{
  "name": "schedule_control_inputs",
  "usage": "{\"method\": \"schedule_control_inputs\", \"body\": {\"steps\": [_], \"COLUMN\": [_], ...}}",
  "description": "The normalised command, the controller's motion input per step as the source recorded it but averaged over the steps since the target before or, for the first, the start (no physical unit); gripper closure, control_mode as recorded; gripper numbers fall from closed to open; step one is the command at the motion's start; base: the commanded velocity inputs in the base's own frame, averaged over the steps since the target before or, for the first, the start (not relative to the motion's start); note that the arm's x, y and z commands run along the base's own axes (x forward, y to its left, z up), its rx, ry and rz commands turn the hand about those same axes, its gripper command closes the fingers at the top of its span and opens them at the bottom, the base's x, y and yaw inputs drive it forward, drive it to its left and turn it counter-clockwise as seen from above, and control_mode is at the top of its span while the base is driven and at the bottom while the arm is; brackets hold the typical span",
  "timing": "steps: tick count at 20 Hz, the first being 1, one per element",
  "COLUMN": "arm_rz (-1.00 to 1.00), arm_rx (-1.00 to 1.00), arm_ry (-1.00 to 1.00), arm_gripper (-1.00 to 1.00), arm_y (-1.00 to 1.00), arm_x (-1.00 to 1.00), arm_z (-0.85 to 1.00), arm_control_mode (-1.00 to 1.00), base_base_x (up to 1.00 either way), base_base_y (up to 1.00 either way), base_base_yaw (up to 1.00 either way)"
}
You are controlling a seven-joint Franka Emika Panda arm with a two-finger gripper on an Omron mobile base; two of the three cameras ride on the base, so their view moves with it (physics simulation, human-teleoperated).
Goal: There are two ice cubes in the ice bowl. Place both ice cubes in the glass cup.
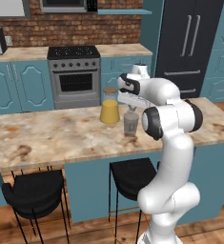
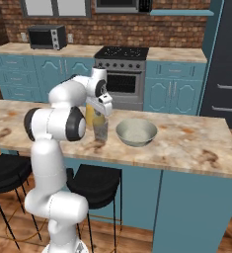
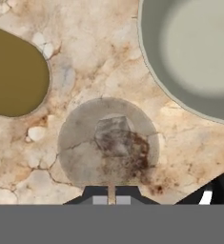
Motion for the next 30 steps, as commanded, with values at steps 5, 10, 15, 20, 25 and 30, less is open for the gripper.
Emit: {"method": "schedule_control_inputs", "body": {"steps": [5, 10, 15, 20, 25, 30], "arm_rz": [0.00, 0.00, 0.00, 0.00, 0.00, 0.00], "arm_rx": [0.00, 0.00, 0.00, -0.02, 0.00, 0.00], "arm_ry": [-0.01, -0.06, -0.10, -0.05, -0.07, -0.32], "arm_gripper": [1.00, 1.00, 1.00, 1.00, -1.00, -1.00], "arm_y": [0.00, 0.00, -0.01, 0.00, 0.00, 0.00], "arm_x": [0.29, 0.24, 0.14, 0.00, 0.01, -0.94], "arm_z": [-0.08, -0.18, -0.23, -0.28, 0.06, 0.48], "arm_control_mode": [-1.00, -1.00, -1.00, -1.00, -1.00, -1.00], "base_base_x": [0.00, 0.00, 0.00, 0.00, 0.00, 0.00], "base_base_y": [0.00, 0.00, 0.00, 0.00, 0.00, 0.00], "base_base_yaw": [0.00, 0.00, 0.00, 0.00, 0.00, 0.00]}}
